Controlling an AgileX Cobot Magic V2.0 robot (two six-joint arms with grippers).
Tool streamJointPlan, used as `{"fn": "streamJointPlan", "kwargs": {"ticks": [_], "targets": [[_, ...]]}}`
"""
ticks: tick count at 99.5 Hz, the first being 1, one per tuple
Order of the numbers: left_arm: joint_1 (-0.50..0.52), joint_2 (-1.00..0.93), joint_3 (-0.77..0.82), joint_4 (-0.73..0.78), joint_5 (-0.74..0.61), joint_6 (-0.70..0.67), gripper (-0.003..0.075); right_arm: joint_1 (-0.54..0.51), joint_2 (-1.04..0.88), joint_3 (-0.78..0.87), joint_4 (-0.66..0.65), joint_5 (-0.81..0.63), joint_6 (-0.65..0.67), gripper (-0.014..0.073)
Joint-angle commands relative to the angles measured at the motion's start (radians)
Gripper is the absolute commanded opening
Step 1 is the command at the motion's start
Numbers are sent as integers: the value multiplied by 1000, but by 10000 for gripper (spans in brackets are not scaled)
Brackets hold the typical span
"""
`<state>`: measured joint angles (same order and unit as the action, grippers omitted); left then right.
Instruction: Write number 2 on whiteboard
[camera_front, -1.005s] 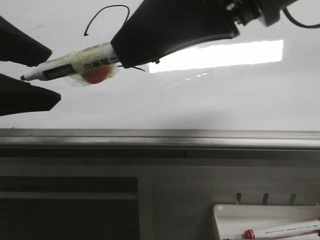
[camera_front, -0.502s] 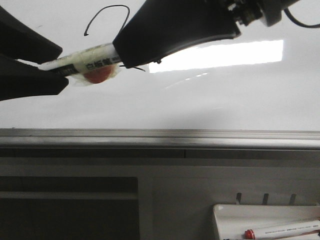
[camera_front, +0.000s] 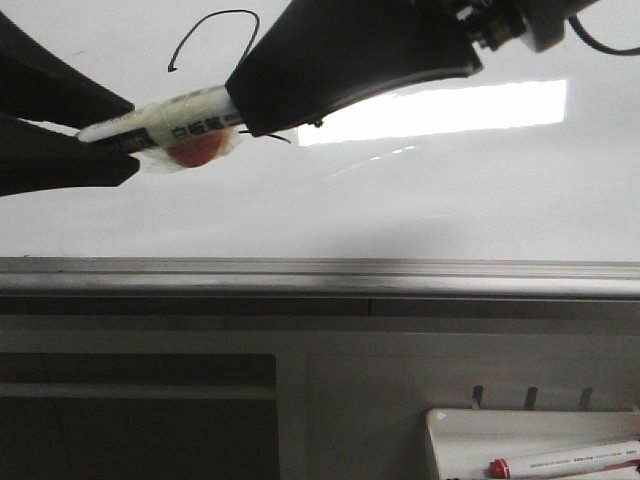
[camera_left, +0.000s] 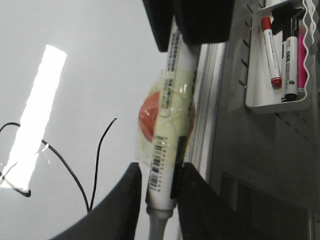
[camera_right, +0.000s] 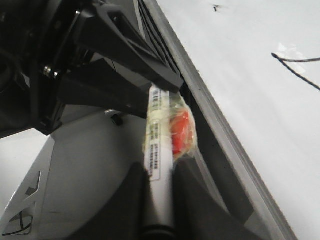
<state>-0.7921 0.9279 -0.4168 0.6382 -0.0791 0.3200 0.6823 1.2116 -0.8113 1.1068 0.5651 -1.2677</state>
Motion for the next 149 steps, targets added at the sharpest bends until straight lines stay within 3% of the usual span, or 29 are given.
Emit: {"fn": "streamJointPlan", "kwargs": {"ticks": [1, 25, 63, 70, 82, 88, 91, 120, 137, 149], "targets": [[1, -5, -37, 33, -80, -6, 150, -4, -17, -33, 30, 34, -2, -71], [1, -5, -37, 43, -80, -6, -20, -4, -17, -33, 30, 50, -2, -71], [1, -5, -37, -14, -89, -17, -20, -6, -17, -33, 30, 59, -2, -40], [3, -5, -37, -100, -94, -17, -20, -6, -17, -33, 30, 34, -2, 87], [3, -5, -37, -293, -101, -17, -20, -6, -19, -33, 30, -81, -2, 479], [5, -5, -37, -400, -106, -17, -20, -6, -28, -33, 30, -159, -2, 636], [9, -5, -37, -446, -114, -17, -20, -6, -31, -33, 30, -196, -2, 668], [160, -5, -37, -945, -201, -17, -20, -6, -134, -33, 30, -531, -2, 617], [251, 22, -37, -1297, -197, -17, -20, -6, -150, -33, 30, -565, -2, 617], [271, 51, -37, -1322, -192, -17, -20, -6, -148, -31, 30, -546, -2, 617]]}}
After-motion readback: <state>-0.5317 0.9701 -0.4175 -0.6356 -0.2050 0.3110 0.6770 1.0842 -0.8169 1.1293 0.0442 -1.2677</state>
